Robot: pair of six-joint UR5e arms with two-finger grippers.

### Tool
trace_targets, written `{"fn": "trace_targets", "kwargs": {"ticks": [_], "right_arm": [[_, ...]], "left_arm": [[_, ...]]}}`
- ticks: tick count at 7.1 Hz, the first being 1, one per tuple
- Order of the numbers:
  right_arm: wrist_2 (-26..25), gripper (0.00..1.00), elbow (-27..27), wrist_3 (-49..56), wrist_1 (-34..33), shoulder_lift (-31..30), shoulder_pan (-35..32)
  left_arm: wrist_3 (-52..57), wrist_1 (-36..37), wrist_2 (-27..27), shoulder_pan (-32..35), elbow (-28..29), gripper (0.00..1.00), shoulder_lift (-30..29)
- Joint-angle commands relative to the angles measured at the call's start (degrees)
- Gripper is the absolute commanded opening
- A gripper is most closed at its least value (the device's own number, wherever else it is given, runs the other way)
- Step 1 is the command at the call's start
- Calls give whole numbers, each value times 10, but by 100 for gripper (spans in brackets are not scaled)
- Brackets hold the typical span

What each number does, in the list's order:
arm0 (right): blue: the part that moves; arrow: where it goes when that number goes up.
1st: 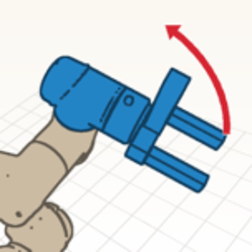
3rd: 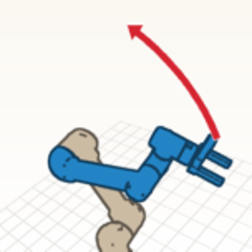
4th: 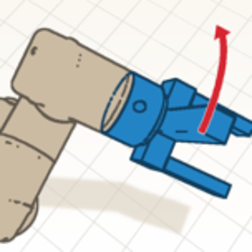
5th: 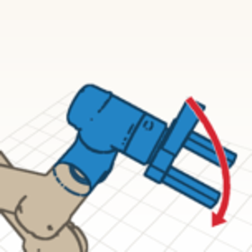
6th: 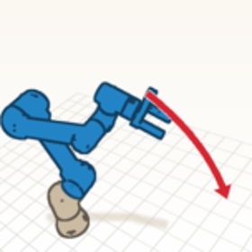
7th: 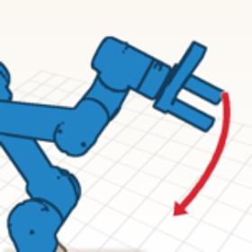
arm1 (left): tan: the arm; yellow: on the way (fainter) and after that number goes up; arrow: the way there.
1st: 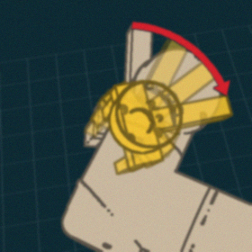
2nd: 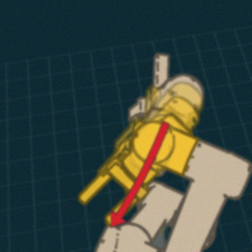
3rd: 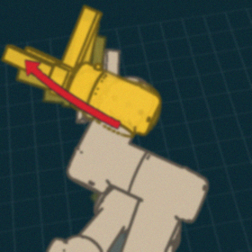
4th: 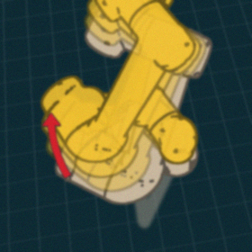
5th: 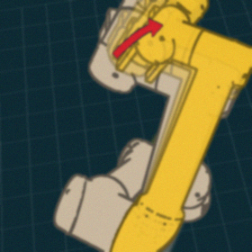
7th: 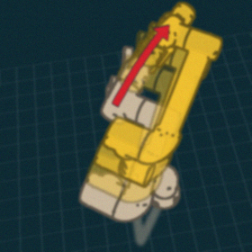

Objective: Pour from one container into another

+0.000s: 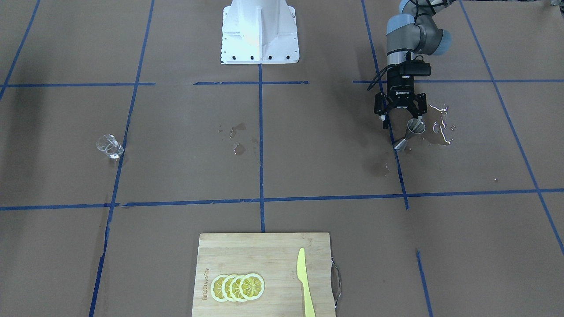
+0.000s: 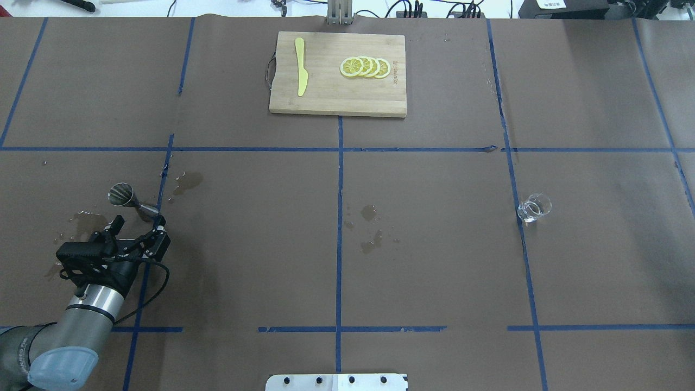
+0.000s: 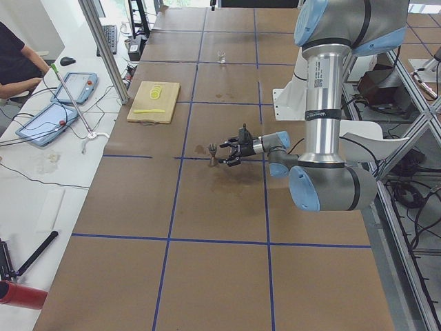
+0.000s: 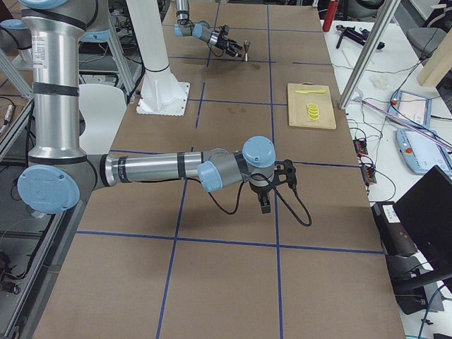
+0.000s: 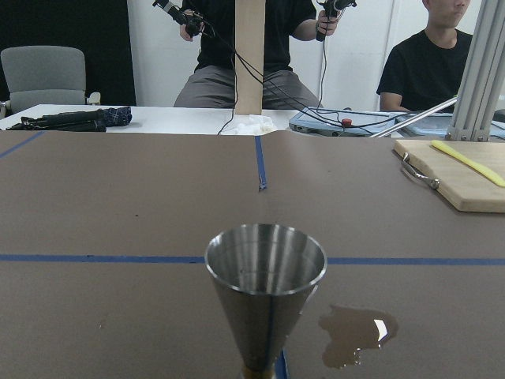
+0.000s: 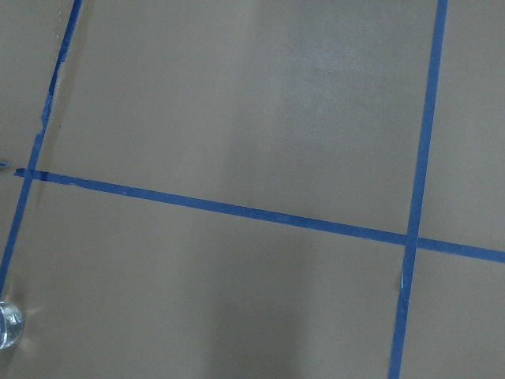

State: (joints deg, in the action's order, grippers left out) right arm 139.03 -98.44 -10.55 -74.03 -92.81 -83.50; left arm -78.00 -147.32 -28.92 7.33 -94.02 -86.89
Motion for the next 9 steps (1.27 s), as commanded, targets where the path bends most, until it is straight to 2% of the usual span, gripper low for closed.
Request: {"fn": "trace_targets", "kwargs": {"ticks": [1,3,5,6,7,9], "right_arm": [[0,100,-2,1,0,0,0],[0,100,3,0,32,-1,0],[0,100,3,-1,33,-1,0],[0,100,3,-1,33,-1,0],[0,100,9,-1,33,-1,0],[0,100,10,-1,33,-1,0]], "left_arm": [[0,-40,5,13,23,89,-6],[0,-46,52,23,48,90,-10],[5,-46,64,24,48,90,-15],[5,-45,84,23,71,91,-27],[6,-46,90,23,94,90,-45],[8,-46,91,27,95,86,-45]]}}
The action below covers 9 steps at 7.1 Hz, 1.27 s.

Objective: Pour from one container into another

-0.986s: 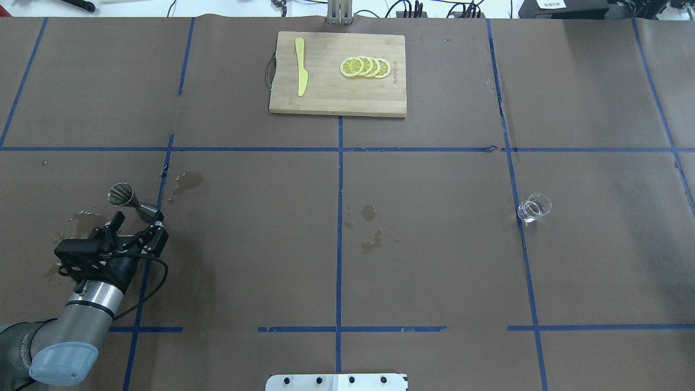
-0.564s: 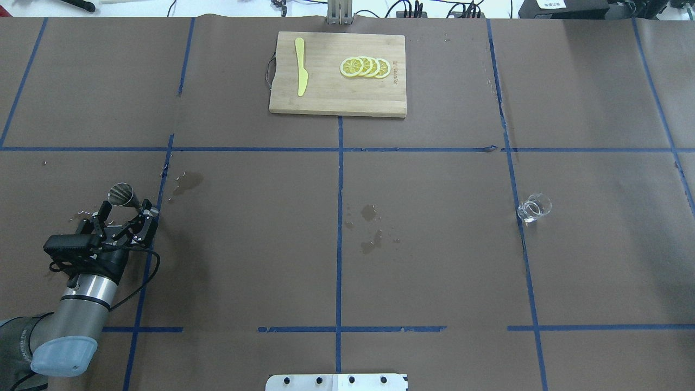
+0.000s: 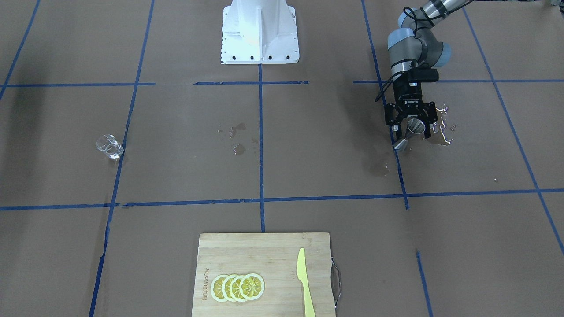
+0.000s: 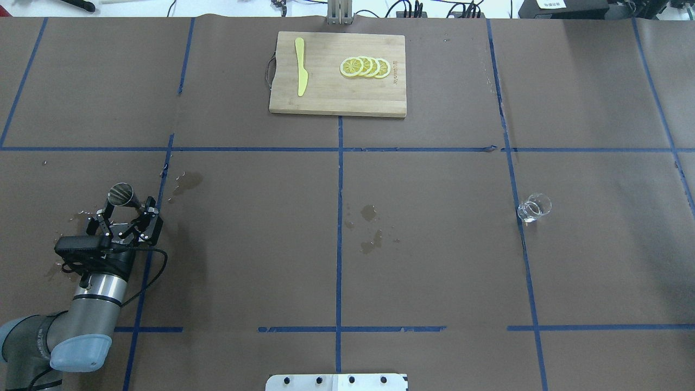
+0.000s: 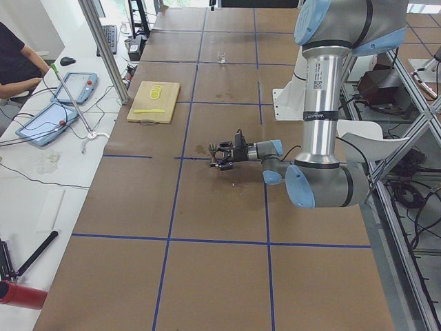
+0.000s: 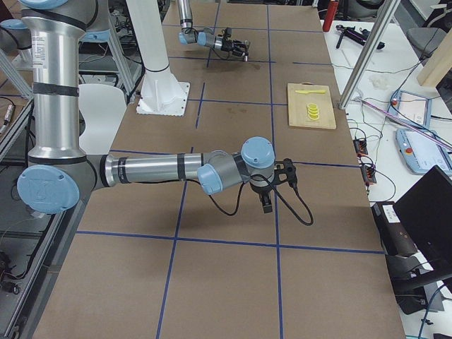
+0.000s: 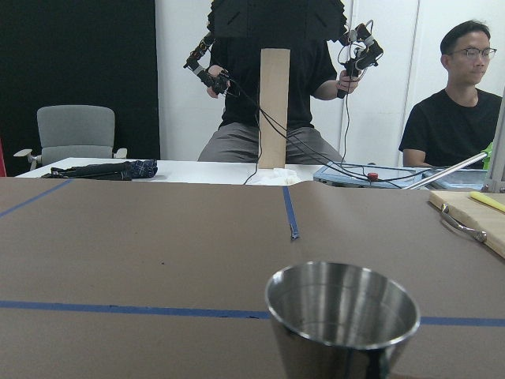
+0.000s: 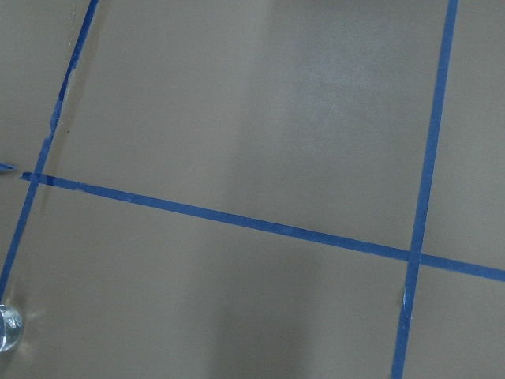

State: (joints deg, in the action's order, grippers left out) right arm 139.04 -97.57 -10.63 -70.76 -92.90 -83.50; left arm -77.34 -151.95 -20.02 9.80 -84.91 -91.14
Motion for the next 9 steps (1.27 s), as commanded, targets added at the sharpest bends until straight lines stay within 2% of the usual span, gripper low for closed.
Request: {"fn": "trace_targets", "kwargs": {"ticks": [1,4,5,7,9], "right_arm": [[0,100,1,0,0,0,0],[0,100,4,0,0,0,0],[0,100,6,0,0,0,0],[1,100,8,-1,0,0,1],[1,100,10,-1,0,1,1]], "left_arm": [[5,0,2,3,4,83,-3],[4,-1,2,4,4,71,-4],[4,-1,2,3,4,70,-5],[4,-1,2,1,3,57,-5],[5,-1,2,0,2,48,-5]]}}
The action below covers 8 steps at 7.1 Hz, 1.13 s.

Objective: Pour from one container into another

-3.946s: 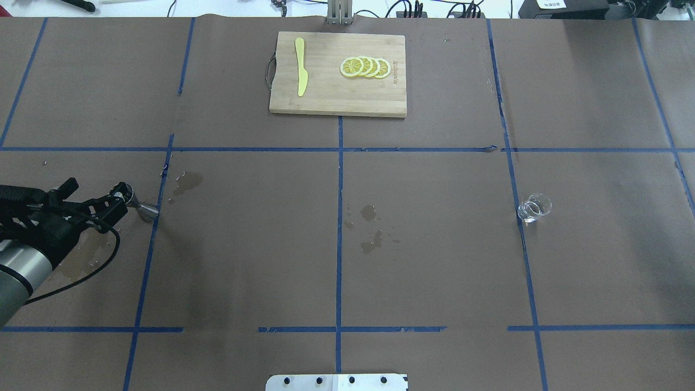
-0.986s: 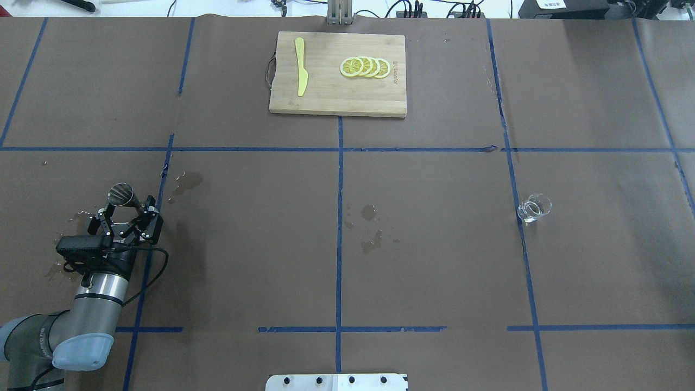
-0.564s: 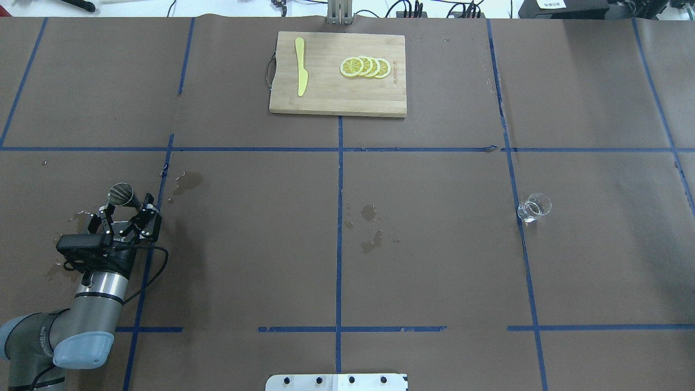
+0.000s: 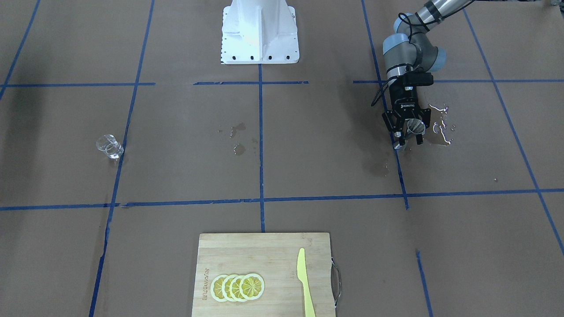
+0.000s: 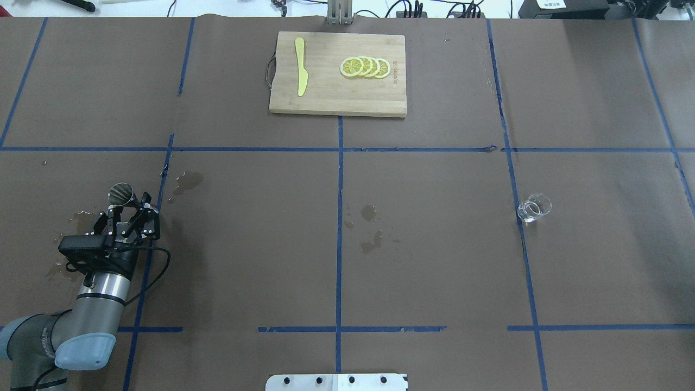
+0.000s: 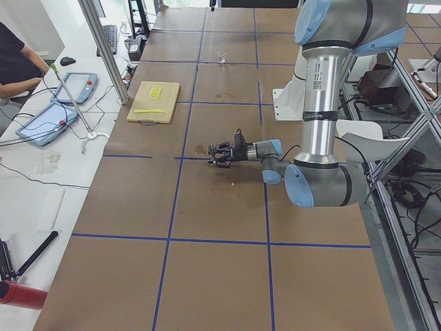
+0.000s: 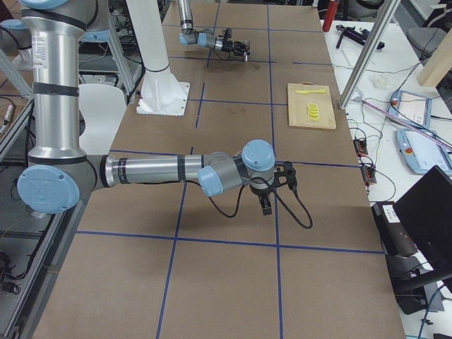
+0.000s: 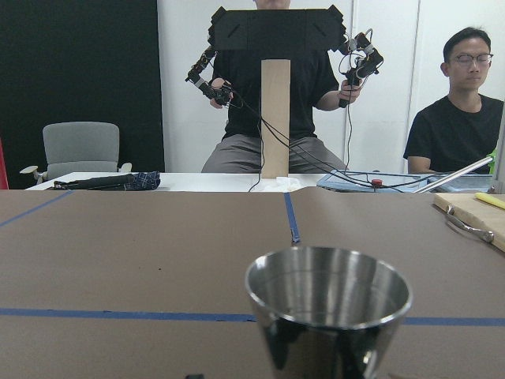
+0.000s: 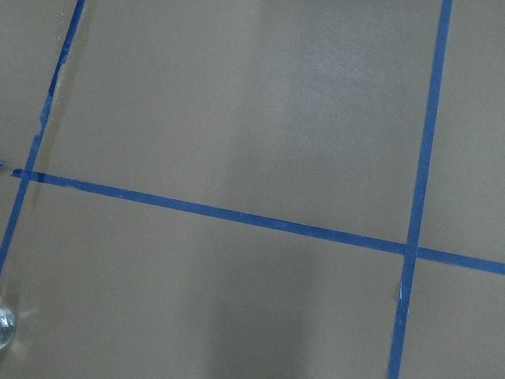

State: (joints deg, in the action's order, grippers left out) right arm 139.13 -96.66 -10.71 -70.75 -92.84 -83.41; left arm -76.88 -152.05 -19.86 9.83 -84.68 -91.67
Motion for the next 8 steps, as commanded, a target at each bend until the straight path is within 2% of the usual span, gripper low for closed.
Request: {"fn": "trace_targets", "kwargs": {"ticks": [1,6,8], "right_arm": [[0,100,1,0,0,0,0],[0,100,4,-5,0,1,1],[0,100,6,-5,0,1,2]], "left_arm": [[1,0,0,-1,-1,46,0],[2,0,13,-2,-1,43,-1],[2,0,16,-2,2,39,-7]]}}
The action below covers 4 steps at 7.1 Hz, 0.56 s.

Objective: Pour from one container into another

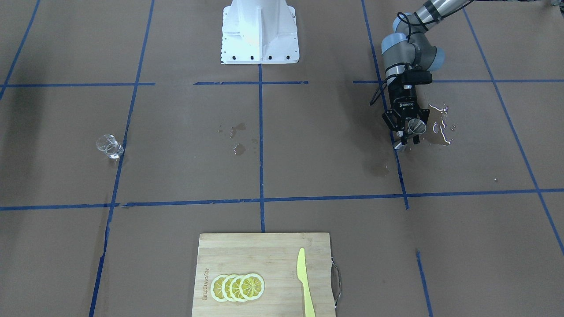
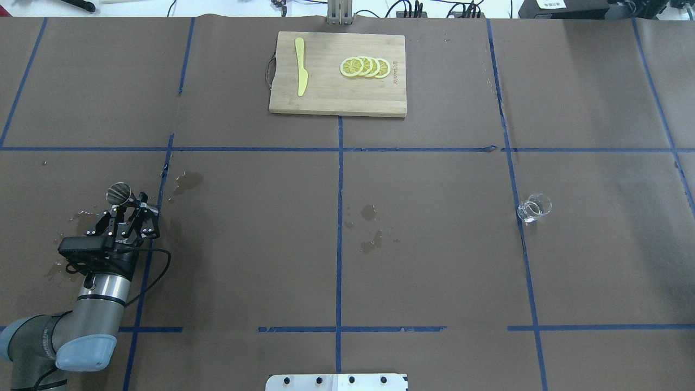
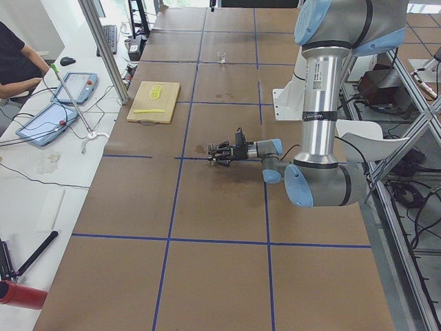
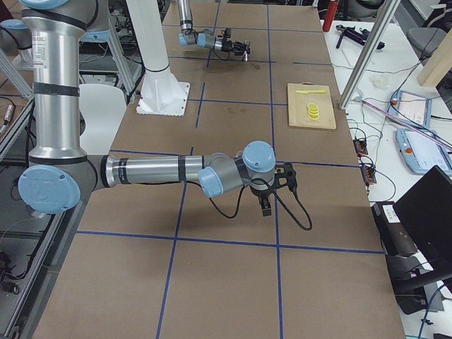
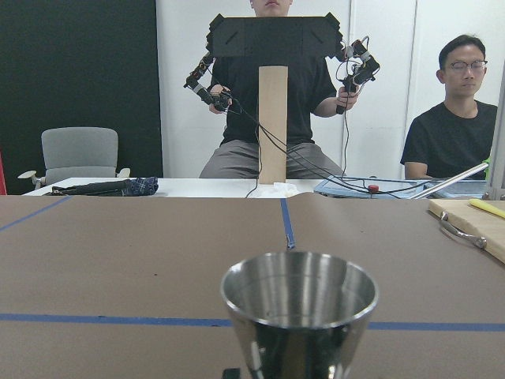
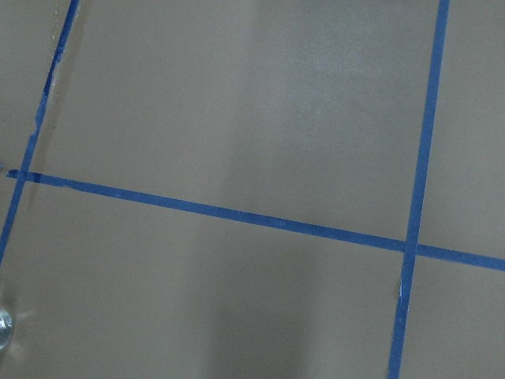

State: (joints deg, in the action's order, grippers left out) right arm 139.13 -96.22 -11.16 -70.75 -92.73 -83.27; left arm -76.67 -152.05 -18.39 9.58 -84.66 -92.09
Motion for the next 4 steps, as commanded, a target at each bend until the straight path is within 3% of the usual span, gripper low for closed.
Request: {"fn": "trace_targets", "kwargs": {"ticks": [1,3,4], "right_arm": [[0,100,5,0,0,0,0],[1,100,9,0,0,2,4],[1,100,9,0,0,1,4]], "left_arm": [[0,0,1,0,4,38,-3],[1,1,1,-1,5,31,-2],[1,0,0,-1,4,20,-1]]}}
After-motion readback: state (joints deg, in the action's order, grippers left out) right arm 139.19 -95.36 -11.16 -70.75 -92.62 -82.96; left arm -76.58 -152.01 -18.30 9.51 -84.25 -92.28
